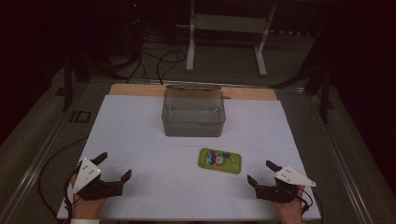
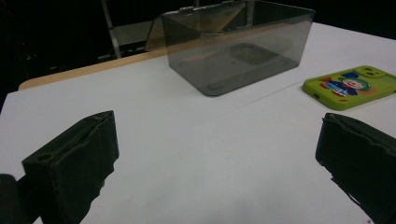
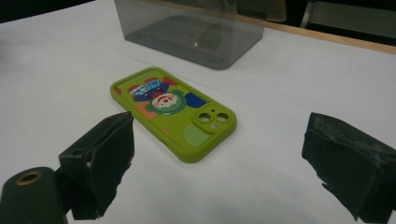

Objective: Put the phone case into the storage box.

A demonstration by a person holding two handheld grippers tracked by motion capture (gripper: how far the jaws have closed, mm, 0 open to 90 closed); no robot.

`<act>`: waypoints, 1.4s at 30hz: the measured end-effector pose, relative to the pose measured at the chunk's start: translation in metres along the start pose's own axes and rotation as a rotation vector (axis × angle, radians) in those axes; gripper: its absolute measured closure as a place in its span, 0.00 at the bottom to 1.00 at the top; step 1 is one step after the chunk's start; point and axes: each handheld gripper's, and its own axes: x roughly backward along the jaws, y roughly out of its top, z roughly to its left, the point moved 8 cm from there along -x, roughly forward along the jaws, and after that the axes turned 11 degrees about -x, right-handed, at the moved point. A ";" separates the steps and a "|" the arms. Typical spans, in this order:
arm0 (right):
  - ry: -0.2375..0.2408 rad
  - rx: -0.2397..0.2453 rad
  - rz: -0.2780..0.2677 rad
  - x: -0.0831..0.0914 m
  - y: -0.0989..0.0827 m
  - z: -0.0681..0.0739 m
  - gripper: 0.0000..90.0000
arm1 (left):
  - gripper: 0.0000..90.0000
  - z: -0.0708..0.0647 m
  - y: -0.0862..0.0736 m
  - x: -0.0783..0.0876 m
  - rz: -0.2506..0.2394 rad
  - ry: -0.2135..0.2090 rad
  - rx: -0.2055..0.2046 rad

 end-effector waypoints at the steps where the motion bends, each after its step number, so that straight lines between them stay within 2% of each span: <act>1: 0.000 0.000 0.000 0.000 0.000 0.000 0.10 | 0.00 -0.001 0.000 0.000 0.004 -0.001 -0.004; 11: 0.005 -0.003 0.011 -0.001 -0.002 0.001 0.10 | 0.00 -0.004 0.002 -0.003 -0.004 -0.004 -0.012; 15: 0.007 -0.002 0.014 -0.001 -0.003 0.001 0.10 | 0.00 -0.007 0.006 -0.005 -0.008 -0.017 -0.015; 26: 0.018 0.000 0.028 -0.004 -0.006 0.003 0.10 | 0.00 -0.013 0.013 -0.012 0.002 -0.069 -0.034; 31: 0.024 -0.009 0.030 -0.004 -0.006 0.002 0.10 | 0.00 -0.017 0.017 -0.016 0.001 -0.111 -0.040; 42: 0.027 -0.013 0.037 -0.005 -0.007 0.002 0.10 | 0.00 -0.023 0.033 -0.029 -0.003 -0.174 -0.067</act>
